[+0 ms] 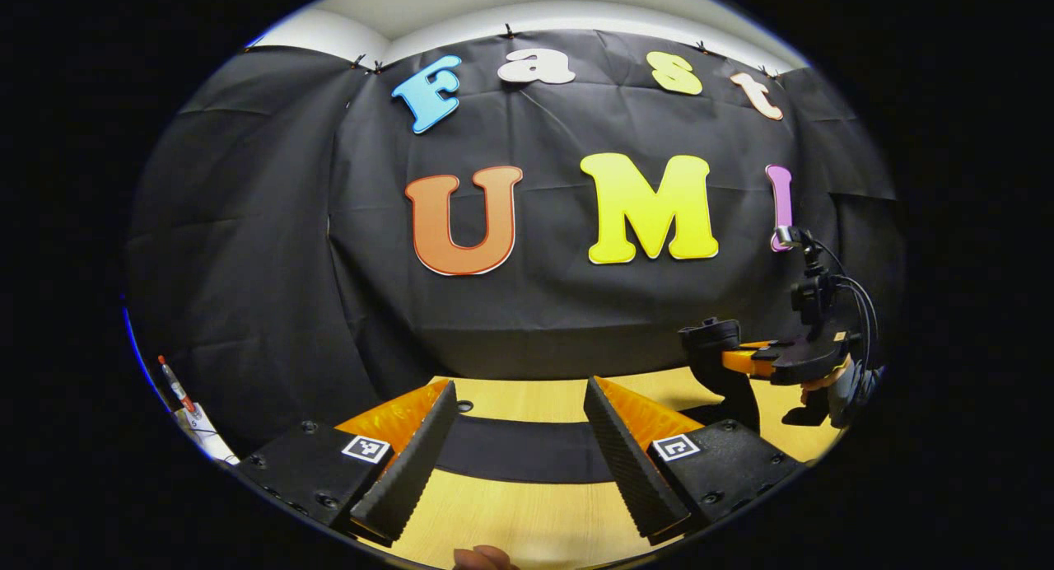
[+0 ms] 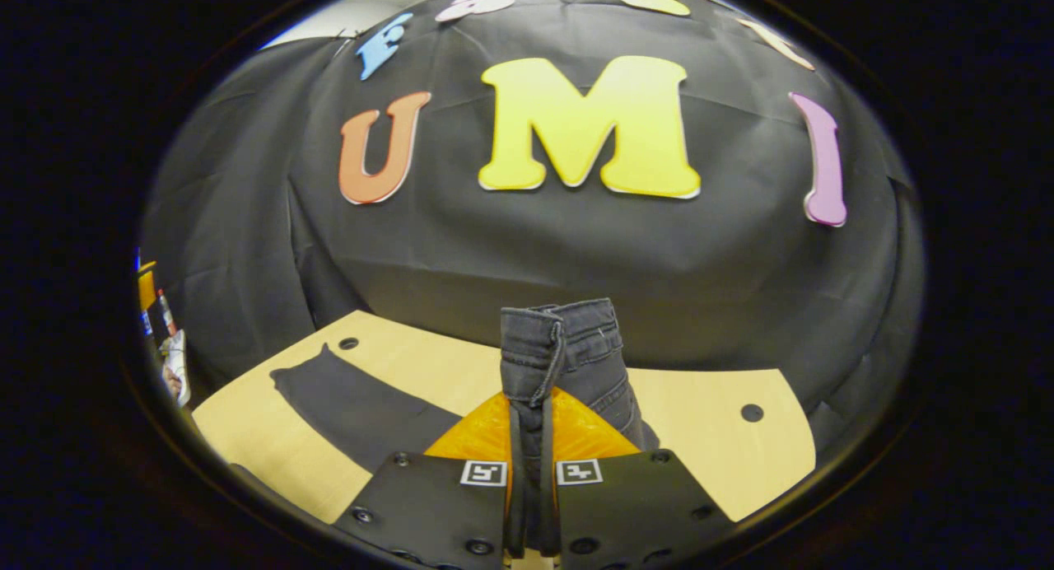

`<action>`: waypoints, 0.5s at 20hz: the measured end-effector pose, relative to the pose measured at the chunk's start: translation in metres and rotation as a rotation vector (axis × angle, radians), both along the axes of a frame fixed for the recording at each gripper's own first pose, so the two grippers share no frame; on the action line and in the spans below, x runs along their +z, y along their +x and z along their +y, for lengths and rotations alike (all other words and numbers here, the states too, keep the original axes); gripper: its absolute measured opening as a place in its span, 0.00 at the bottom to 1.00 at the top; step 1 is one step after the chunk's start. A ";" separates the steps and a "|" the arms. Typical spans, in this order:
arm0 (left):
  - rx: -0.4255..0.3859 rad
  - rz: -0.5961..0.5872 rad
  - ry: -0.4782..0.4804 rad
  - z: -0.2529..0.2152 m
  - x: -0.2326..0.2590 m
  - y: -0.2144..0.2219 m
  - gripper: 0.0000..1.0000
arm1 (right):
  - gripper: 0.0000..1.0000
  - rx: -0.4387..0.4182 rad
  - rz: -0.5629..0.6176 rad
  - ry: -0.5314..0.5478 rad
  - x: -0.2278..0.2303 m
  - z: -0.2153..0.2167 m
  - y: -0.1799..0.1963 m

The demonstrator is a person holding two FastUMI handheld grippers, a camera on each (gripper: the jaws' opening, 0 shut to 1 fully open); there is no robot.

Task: Grasp the waist and the cuffs of the jeans and fold them to make the two legs overlap; first hold the waist and fold one-third of the jeans toward the cuffs, then hold the cuffs and fold the remaining one-third in the same direction to finish folding.

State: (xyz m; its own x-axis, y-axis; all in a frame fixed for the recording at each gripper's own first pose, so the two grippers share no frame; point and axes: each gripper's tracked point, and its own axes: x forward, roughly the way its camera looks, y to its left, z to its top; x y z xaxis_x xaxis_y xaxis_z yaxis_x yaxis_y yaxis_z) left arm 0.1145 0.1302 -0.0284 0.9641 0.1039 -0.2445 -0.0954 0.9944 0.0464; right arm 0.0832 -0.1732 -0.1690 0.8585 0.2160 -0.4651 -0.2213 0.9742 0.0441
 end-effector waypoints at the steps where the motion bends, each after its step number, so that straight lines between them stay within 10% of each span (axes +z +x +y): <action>1: 0.003 0.001 -0.001 0.003 -0.001 -0.002 0.99 | 0.03 0.022 0.009 0.001 0.001 0.000 -0.002; 10: 0.059 0.000 -0.009 0.034 -0.001 -0.004 1.00 | 0.07 0.168 0.165 -0.067 -0.008 -0.009 -0.012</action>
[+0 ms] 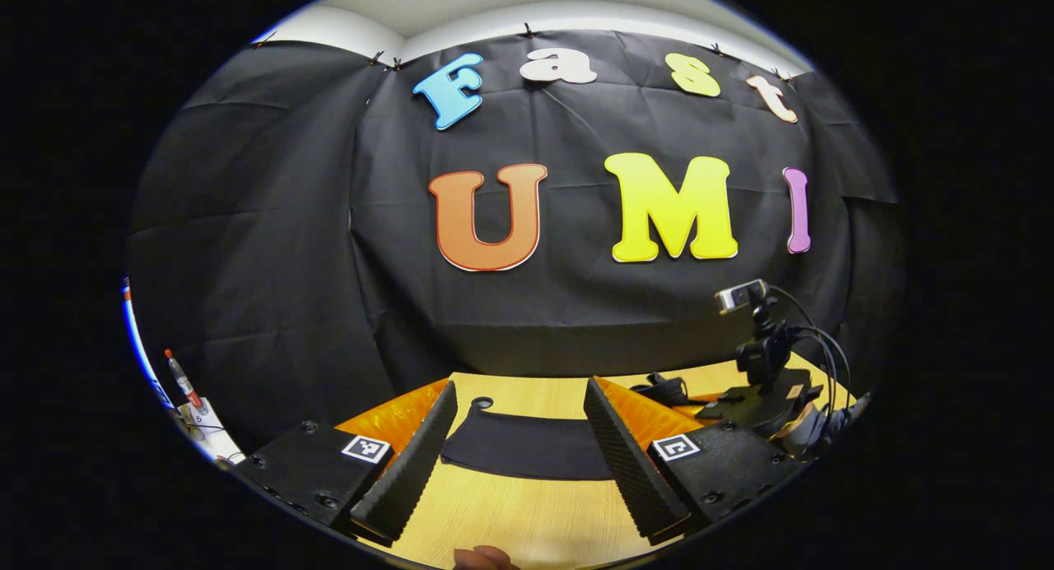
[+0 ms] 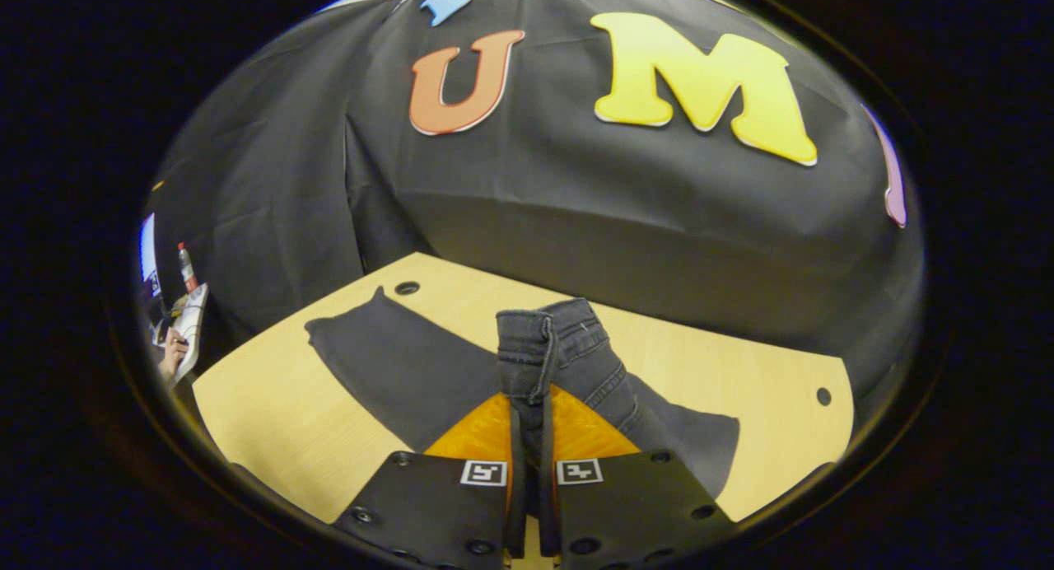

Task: Grasp the waist and the cuffs of the jeans and fold them to make the two legs overlap; first hold the waist and fold one-third of the jeans toward the cuffs, then hold the cuffs and fold the remaining one-third in the same direction to finish folding.

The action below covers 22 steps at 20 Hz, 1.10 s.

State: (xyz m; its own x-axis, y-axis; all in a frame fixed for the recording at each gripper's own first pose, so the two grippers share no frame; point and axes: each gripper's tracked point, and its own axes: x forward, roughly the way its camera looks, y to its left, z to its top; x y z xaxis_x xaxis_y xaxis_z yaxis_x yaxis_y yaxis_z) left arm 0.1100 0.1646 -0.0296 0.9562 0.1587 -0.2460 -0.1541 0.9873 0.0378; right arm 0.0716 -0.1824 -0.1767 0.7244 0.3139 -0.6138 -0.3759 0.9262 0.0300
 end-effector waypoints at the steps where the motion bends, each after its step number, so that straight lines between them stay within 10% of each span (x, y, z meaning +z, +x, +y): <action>1: 0.004 -0.003 -0.002 0.002 0.002 0.000 1.00 | 0.08 0.009 0.014 -0.009 -0.002 -0.002 -0.002; 16: 0.053 -0.009 -0.011 0.029 0.002 -0.002 1.00 | 0.17 0.076 0.173 -0.013 -0.060 0.010 -0.016; 21: 0.081 -0.001 -0.014 0.043 -0.003 0.000 1.00 | 0.99 0.117 0.157 0.036 -0.045 0.026 -0.022; 22: 0.084 -0.003 -0.025 0.045 -0.004 -0.001 1.00 | 0.99 0.121 0.138 0.049 -0.037 0.029 -0.021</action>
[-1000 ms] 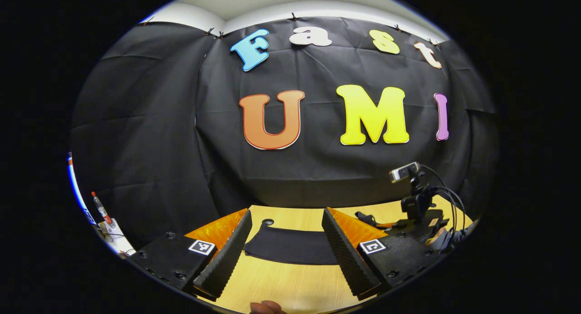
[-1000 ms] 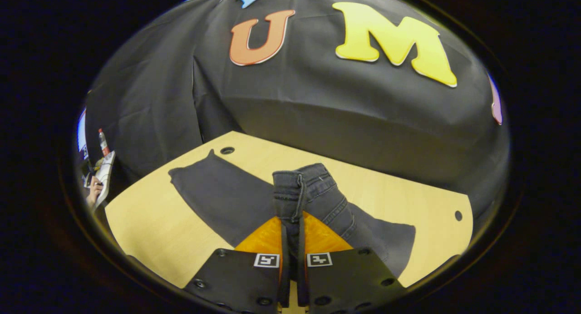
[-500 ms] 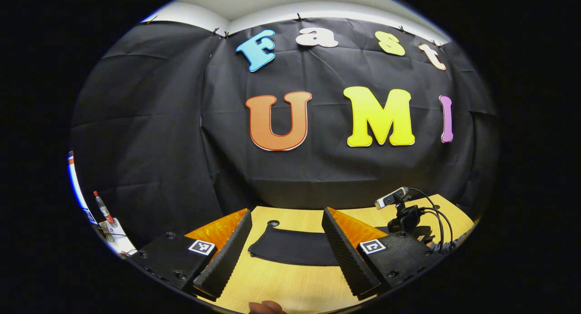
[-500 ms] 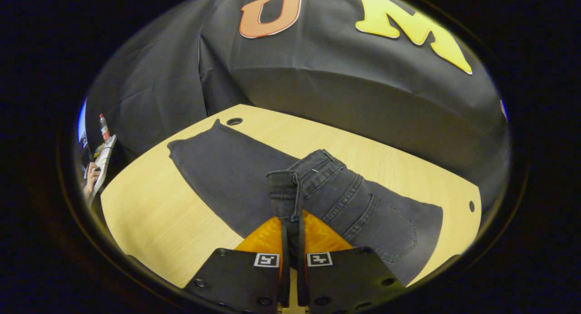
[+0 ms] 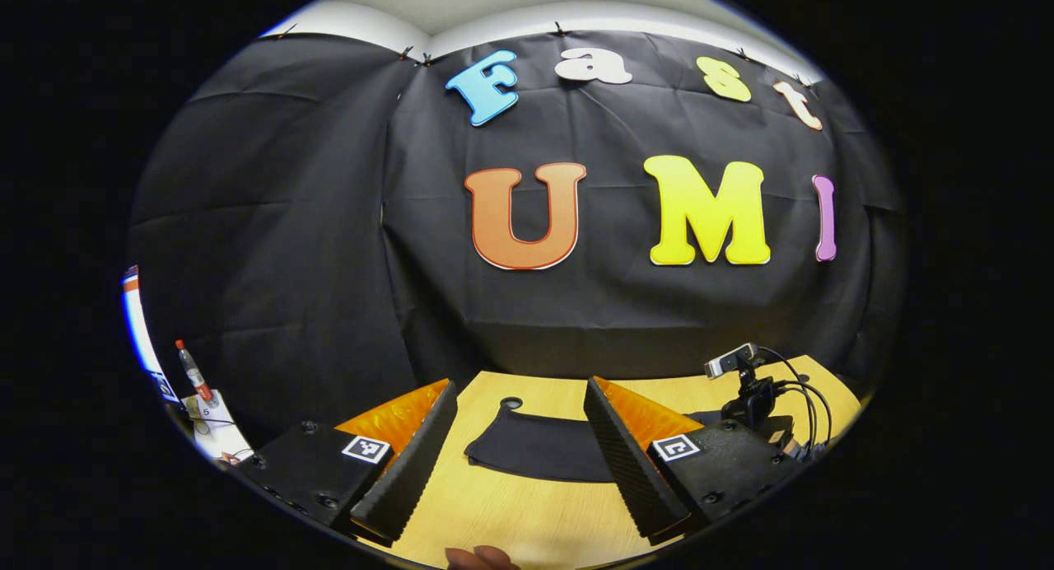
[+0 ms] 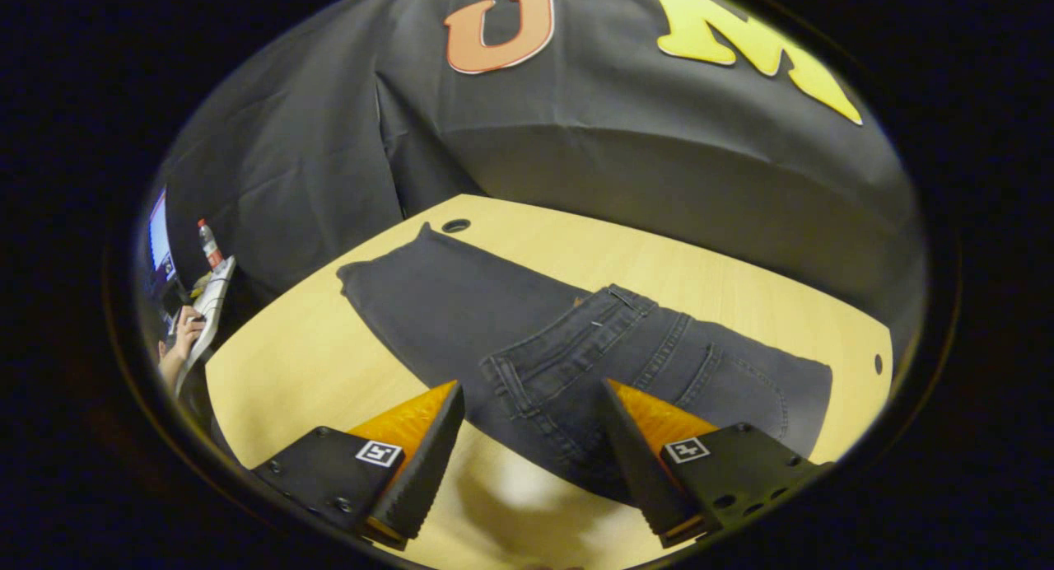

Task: Grasp the waist and the cuffs of the jeans and fold them to make the two legs overlap; first hold the waist and fold one-third of the jeans toward the cuffs, then hold the cuffs and fold the remaining one-third in the same direction to finish folding.

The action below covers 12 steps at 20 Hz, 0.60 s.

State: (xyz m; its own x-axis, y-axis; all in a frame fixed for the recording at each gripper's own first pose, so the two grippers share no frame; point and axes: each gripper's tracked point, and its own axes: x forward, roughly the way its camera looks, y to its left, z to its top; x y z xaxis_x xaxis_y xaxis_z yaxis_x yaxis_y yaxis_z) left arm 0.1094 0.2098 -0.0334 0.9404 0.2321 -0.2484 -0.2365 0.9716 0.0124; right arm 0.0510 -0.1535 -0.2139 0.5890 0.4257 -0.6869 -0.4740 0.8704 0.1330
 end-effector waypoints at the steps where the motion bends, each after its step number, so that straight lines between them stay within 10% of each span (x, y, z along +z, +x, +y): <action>1: 0.005 -0.002 -0.010 0.002 -0.002 0.001 1.00 | 0.99 -0.004 -0.029 0.008 0.010 0.001 0.001; 12: 0.029 0.071 -0.328 0.013 -0.079 0.028 0.99 | 0.99 -0.151 -0.380 0.150 0.172 -0.034 0.042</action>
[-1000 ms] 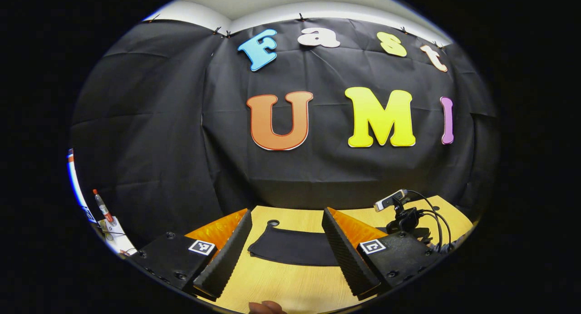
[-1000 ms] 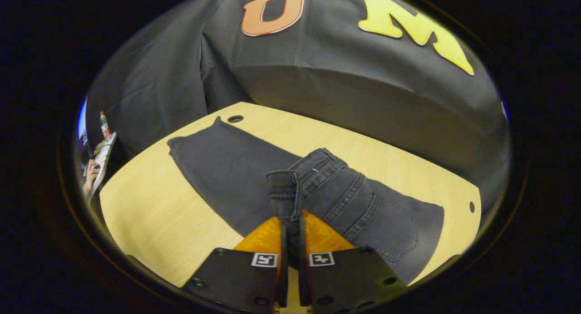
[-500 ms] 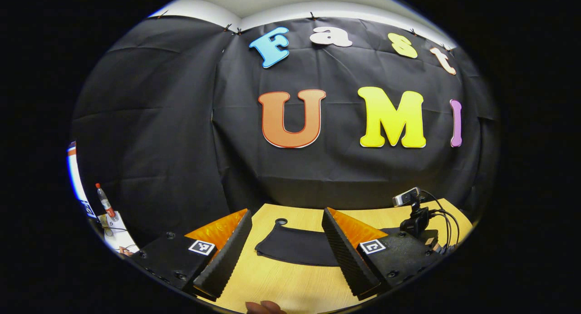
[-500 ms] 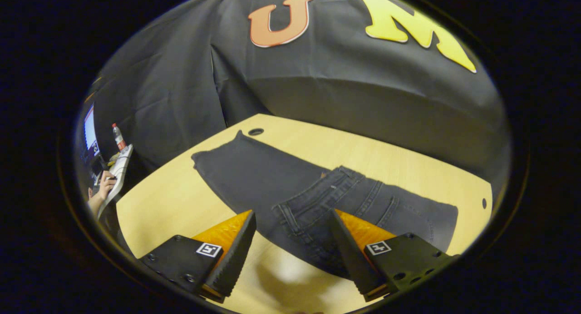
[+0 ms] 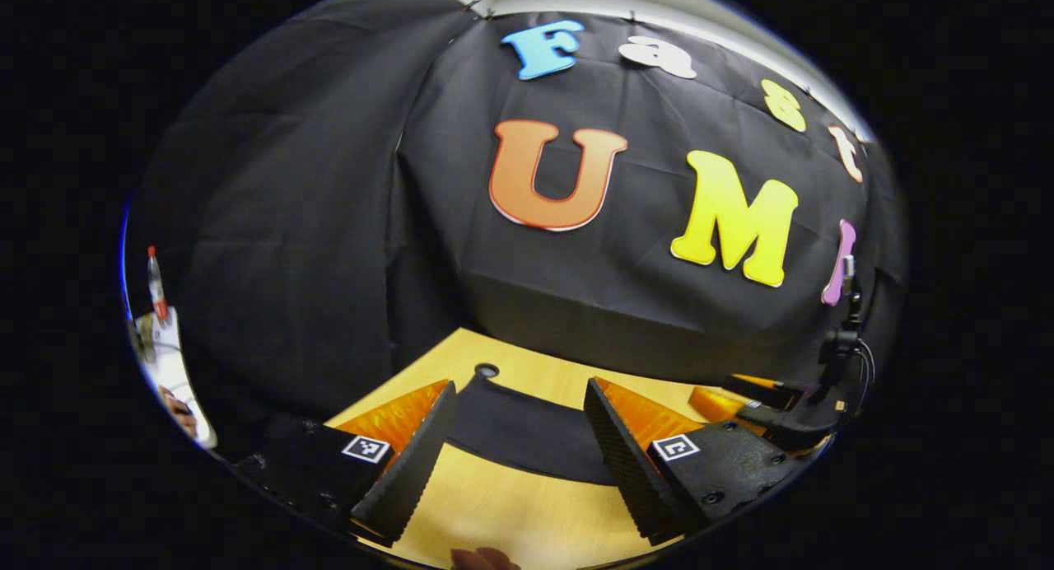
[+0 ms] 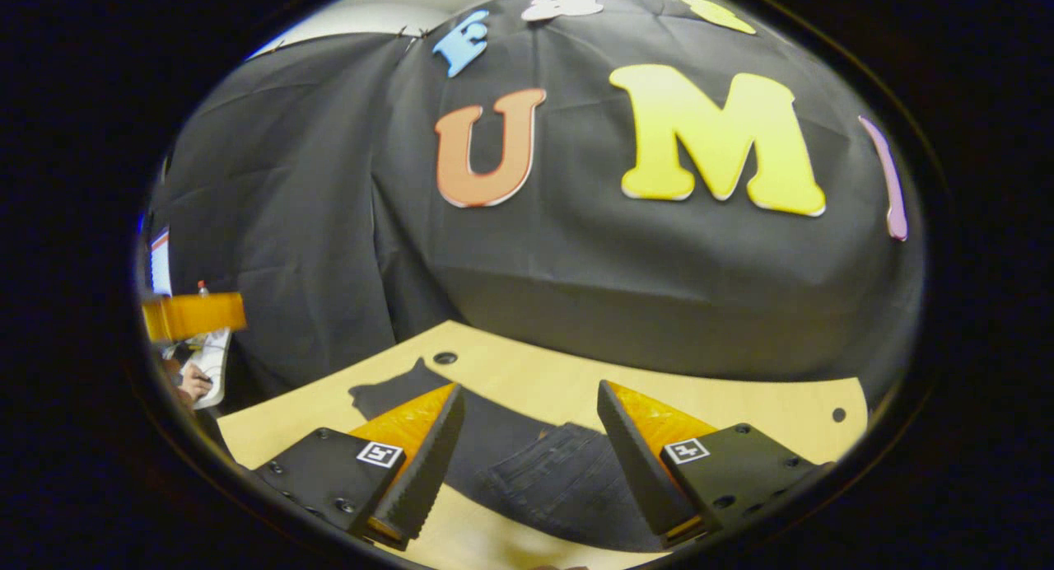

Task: Grasp the waist and the cuffs of the jeans and fold them to make the two legs overlap; first hold the waist and fold one-third of the jeans toward the cuffs, then hold the cuffs and fold the remaining one-third in the same direction to finish folding.

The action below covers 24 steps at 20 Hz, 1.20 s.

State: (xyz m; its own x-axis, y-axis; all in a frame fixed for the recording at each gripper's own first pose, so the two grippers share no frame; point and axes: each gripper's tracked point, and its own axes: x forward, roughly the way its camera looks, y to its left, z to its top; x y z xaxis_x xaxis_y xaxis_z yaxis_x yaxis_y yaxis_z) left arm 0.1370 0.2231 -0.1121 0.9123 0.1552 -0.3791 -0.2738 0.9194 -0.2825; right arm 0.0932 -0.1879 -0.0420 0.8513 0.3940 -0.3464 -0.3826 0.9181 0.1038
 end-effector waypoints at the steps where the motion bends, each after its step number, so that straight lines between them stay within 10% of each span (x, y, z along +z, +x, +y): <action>1: 0.022 0.009 -0.031 0.003 -0.011 0.003 0.99 | 1.00 -0.019 -0.022 0.010 0.012 -0.008 0.004; 12: 0.101 0.208 -0.521 0.026 -0.165 0.043 0.99 | 0.94 -0.231 -0.247 0.098 0.144 -0.108 0.029; 17: 0.293 0.190 -0.852 0.051 -0.203 0.070 0.99 | 0.93 -0.297 -0.295 0.147 0.191 -0.149 0.022; 24: 0.335 0.178 -0.972 0.062 -0.219 0.089 0.97 | 1.00 -0.405 -0.323 0.156 0.207 -0.200 0.020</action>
